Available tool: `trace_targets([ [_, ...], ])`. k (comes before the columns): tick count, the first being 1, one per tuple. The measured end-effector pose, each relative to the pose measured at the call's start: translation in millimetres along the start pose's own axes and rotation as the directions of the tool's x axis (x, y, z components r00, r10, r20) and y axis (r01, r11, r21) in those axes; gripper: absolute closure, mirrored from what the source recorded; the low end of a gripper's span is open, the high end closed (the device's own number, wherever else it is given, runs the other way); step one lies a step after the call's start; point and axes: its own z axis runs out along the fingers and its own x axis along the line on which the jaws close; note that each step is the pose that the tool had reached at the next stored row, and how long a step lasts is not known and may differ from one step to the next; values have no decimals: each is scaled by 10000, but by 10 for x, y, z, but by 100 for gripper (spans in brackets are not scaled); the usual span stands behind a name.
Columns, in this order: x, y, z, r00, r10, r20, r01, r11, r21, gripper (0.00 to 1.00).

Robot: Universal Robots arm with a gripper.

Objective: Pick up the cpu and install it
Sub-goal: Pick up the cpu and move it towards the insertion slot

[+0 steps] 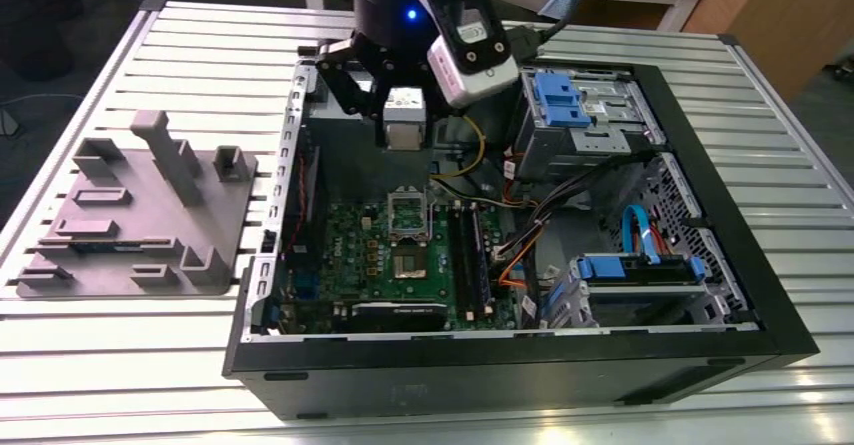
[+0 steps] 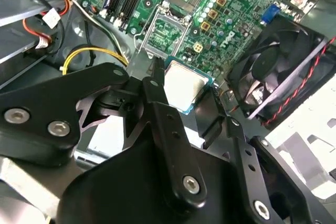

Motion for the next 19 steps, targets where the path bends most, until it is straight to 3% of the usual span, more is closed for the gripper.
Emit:
trace_targets([
  [13, 2, -188, 219, 10000, 0, 1, 0, 10000, -2, 53],
  [19, 3, -212, 258, 10000, 0, 1, 0, 10000, -4, 53],
])
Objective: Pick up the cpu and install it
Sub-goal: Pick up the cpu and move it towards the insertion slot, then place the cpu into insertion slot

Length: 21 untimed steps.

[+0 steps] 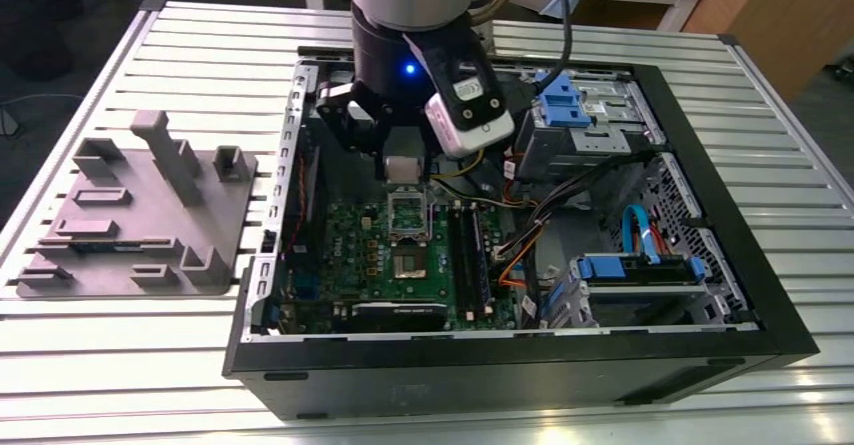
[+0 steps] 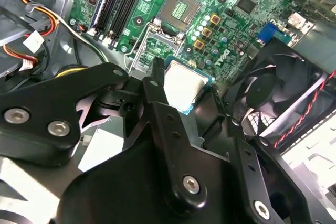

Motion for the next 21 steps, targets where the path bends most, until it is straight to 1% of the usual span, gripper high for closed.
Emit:
trace_targets([
  [9, 2, -9, 19, 10000, 0, 0, 0, 10000, 0, 53],
  [14, 6, -31, 32, 10000, 0, -1, 0, 10000, 1, 53],
  [17, 10, -46, 54, 10000, 1, -1, -1, 10000, 2, 53],
  [21, 16, -66, 108, 10000, 0, -1, 0, 10000, 2, 53],
])
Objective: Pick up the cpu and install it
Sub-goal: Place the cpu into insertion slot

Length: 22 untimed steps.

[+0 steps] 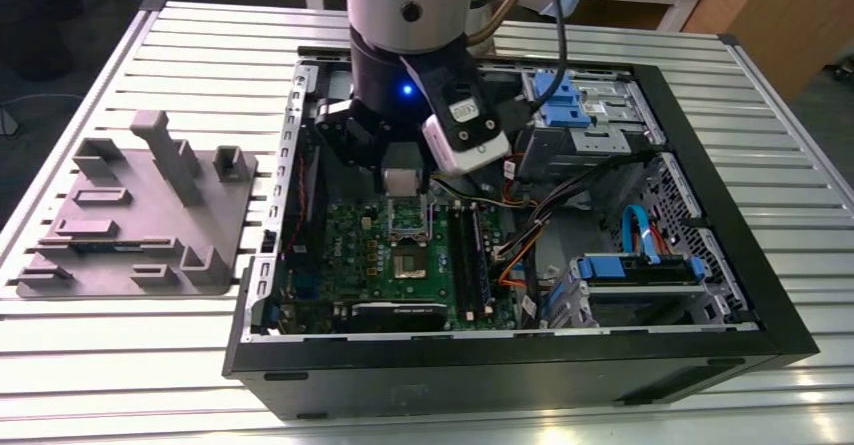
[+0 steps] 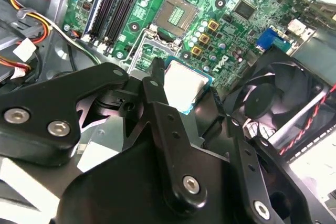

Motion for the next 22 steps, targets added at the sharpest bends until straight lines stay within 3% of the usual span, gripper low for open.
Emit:
trace_targets([
  [10, 4, -65, 156, 10000, -5, 0, 5, 10000, 0, 53],
  [22, 4, -67, 174, 10000, -14, 0, 14, 10000, 0, 53],
])
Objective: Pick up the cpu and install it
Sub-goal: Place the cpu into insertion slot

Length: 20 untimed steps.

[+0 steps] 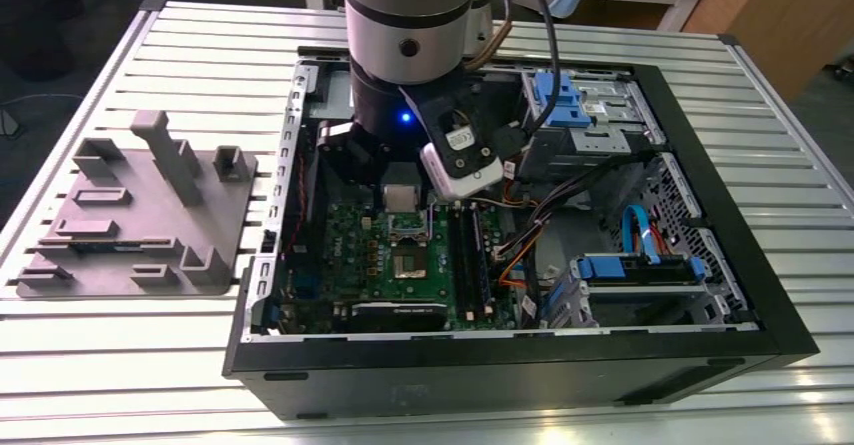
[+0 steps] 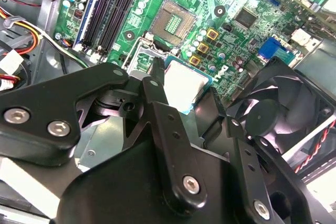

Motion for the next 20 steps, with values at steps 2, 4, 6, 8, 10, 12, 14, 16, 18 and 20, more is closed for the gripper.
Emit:
trace_targets([
  [2, 0, -2, 5, 10000, -1, 1, 1, 10000, -3, 53],
  [4, 0, -12, 13, 10000, -1, 0, 1, 10000, -1, 53],
  [6, 0, -27, 25, 10000, -1, -2, 1, 10000, 1, 53],
  [8, 0, -49, 41, 10000, -1, -5, 1, 10000, 0, 53],
  [10, 0, -72, 59, 10000, 0, -7, 0, 10000, 0, 53],
  [12, 0, -98, 80, 10000, 0, -9, 0, 10000, -1, 53],
  [14, 0, -123, 112, 10000, -1, -10, 0, 10000, -2, 53],
  [16, -6, -151, 147, 10000, 0, -12, 0, 10000, 0, 53],
  [18, -11, -169, 179, 10000, 1, -12, -1, 10000, 0, 53],
  [20, -23, -179, 204, 10000, 0, -11, 0, 10000, -1, 53],
])
